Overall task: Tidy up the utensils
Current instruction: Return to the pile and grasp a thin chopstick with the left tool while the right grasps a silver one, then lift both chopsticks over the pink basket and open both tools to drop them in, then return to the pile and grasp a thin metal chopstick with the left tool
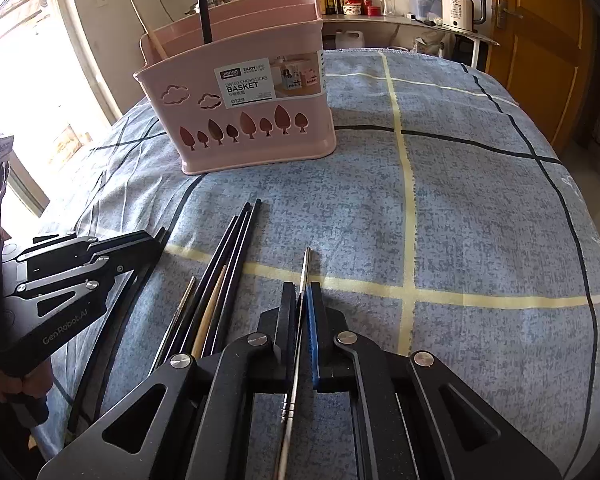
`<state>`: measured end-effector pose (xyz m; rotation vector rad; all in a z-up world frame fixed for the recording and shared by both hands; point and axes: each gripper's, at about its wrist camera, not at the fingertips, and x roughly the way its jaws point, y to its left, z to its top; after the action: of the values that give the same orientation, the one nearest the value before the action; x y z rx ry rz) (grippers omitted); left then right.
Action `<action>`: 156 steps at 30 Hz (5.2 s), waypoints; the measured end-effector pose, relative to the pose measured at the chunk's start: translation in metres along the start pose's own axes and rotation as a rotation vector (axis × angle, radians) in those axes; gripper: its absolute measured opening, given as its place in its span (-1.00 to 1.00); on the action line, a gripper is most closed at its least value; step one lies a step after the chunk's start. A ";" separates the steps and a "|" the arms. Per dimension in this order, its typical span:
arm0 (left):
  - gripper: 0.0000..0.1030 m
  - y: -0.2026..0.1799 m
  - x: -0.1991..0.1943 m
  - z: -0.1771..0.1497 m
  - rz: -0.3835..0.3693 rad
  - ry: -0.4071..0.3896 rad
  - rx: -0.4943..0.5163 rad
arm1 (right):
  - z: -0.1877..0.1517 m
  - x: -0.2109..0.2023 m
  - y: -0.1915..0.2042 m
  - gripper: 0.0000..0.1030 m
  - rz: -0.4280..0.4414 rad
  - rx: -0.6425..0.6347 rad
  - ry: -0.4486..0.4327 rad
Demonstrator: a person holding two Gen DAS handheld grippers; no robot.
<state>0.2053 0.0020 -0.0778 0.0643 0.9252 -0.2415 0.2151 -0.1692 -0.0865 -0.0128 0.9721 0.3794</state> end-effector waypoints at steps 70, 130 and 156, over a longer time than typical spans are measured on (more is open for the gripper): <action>-0.91 0.041 -0.208 0.145 -0.108 -0.490 -0.008 | 0.128 -0.146 0.058 -0.91 0.098 -0.168 -0.473; -0.40 0.073 -0.164 0.107 -0.107 -0.491 -0.115 | 0.125 -0.117 0.036 -0.60 0.091 -0.103 -0.455; -0.38 0.010 -0.114 -0.022 -0.148 -0.314 -0.084 | -0.023 -0.105 0.005 -0.59 0.066 -0.002 -0.299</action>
<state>0.1247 0.0354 -0.0005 -0.1170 0.6267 -0.3389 0.1419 -0.2014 -0.0140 0.0731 0.6776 0.4293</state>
